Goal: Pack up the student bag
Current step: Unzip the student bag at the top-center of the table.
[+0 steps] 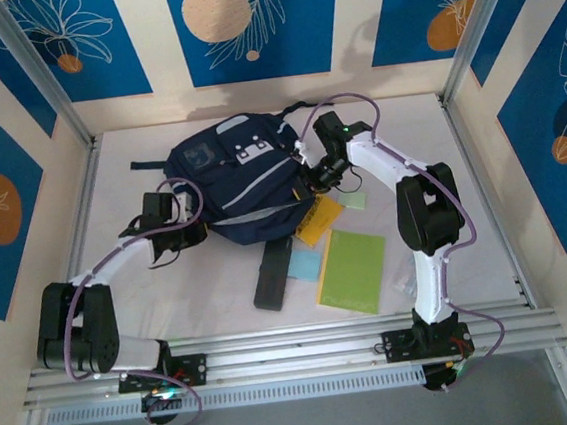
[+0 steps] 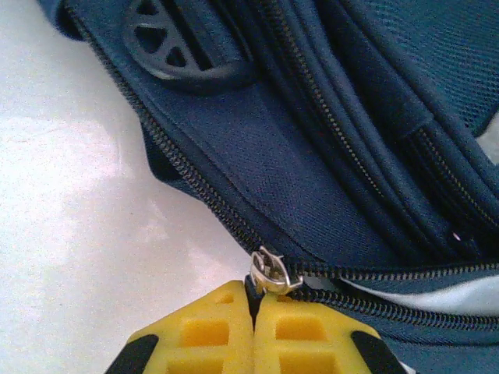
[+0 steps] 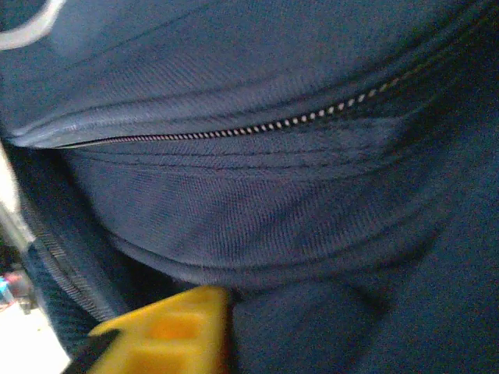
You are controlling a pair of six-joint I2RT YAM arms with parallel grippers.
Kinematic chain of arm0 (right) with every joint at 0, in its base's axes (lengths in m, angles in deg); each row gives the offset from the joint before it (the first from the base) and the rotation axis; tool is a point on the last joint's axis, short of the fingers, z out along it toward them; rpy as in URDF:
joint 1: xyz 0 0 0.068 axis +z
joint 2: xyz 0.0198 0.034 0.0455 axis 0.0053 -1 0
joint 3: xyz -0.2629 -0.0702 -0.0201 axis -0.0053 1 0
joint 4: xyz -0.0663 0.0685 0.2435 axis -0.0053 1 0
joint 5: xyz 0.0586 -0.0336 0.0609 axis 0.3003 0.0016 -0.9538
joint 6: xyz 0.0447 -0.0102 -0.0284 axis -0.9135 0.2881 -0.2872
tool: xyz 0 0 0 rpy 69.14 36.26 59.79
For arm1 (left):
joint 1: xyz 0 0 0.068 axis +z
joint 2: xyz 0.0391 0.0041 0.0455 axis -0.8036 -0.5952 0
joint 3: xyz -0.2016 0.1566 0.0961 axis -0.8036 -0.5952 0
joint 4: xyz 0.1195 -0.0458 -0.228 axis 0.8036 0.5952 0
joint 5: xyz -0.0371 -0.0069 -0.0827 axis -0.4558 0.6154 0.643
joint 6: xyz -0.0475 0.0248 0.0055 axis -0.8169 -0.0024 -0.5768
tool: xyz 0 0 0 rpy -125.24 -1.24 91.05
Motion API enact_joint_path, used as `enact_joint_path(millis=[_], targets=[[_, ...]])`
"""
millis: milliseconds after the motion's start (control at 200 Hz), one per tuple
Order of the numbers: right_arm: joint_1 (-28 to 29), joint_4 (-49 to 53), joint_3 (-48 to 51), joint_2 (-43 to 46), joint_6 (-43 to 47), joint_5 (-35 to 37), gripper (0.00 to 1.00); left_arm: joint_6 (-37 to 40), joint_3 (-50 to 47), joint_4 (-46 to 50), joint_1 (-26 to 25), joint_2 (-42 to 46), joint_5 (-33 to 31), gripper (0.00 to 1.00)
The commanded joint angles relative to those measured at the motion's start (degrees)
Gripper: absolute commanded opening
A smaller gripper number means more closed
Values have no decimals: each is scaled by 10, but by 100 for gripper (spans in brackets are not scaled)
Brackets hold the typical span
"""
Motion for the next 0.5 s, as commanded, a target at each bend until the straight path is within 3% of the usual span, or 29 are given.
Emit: enact_joint_path(millis=[0,95,175,280,495], targets=[[-11,-18,-28,20,-90,43,51,-12,2,31,-19,37,-7,0],[-10,-39,2,54,-191,46,72,-29,-8,29,-43,52,-15,0],[-10,-70,60,94,-265,37,81,-41,-8,26,-69,57,-26,0],[-4,-118,150,141,-341,-16,84,-46,3,25,-106,52,-48,0],[27,-180,271,202,-447,-46,85,-57,19,5,-138,28,-64,0]])
